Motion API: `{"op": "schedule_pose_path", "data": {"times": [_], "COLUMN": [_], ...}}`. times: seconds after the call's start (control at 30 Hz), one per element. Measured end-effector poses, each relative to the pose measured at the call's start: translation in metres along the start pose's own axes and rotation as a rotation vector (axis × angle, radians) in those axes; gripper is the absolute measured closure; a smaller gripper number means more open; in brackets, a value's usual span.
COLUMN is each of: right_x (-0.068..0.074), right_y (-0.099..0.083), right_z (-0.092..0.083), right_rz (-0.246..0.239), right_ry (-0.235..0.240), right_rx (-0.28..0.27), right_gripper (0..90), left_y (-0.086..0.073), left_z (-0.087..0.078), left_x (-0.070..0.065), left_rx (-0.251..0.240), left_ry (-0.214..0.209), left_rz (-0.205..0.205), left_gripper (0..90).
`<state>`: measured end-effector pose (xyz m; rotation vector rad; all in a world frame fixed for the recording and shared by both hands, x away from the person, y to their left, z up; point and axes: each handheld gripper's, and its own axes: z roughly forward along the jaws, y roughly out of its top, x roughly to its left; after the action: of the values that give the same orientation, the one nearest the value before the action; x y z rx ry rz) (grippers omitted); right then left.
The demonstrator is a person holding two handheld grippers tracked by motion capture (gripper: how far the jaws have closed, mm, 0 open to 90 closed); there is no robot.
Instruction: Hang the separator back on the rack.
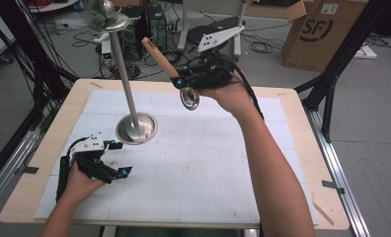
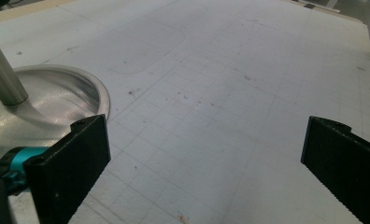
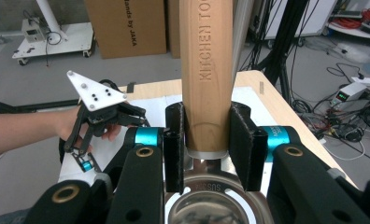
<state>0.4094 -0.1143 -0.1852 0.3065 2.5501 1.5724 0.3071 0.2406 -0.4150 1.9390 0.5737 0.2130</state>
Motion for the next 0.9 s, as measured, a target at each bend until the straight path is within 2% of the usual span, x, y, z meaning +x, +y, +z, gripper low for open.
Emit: {"op": "schedule_pose_path", "data": {"times": [0.3,0.9], "right_x": [-0.007,-0.017], "right_y": [0.015,0.031], "right_z": [0.010,0.025], "right_rz": [0.002,0.008], "right_ry": [-0.010,-0.027], "right_rx": [0.002,0.006], "right_gripper": [68.5,68.5], "left_y": [0.000,0.001], "left_z": [-0.001,-0.001], "left_x": [0.000,0.001], "left_rx": [-0.002,-0.005], "left_ry": [0.000,0.001], "left_rz": [-0.002,0.000], "left_gripper": [1.9,1.9]}}
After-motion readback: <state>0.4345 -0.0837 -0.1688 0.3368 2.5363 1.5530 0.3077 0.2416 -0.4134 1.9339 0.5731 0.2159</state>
